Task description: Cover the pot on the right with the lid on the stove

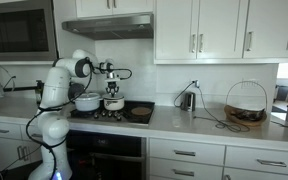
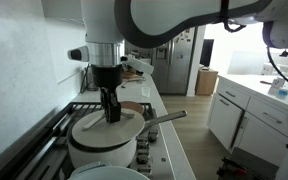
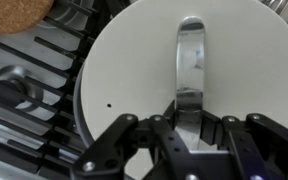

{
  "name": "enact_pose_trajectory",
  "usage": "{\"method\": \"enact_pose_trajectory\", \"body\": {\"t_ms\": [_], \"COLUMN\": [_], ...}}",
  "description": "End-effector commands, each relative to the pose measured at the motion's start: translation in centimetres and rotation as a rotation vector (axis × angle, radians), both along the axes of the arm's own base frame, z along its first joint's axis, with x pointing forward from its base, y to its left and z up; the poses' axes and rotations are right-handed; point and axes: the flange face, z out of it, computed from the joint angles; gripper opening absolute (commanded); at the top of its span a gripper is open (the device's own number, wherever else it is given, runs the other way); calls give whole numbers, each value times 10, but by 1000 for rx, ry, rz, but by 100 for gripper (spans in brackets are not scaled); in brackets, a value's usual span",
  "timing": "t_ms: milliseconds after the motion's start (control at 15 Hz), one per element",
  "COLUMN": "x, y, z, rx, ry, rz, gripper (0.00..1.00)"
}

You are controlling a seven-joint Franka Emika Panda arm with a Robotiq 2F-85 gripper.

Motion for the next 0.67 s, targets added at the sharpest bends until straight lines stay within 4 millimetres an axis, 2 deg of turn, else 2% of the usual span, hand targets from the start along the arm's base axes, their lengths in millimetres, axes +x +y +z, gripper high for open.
{"method": "enact_pose_trajectory", "body": {"t_ms": [0, 600], "x": [-12, -15], "y": [-5, -3], "z": [11, 3], "rx": [32, 58], "ry": [-37, -71], "rz": [33, 50], "gripper": [2, 2]}}
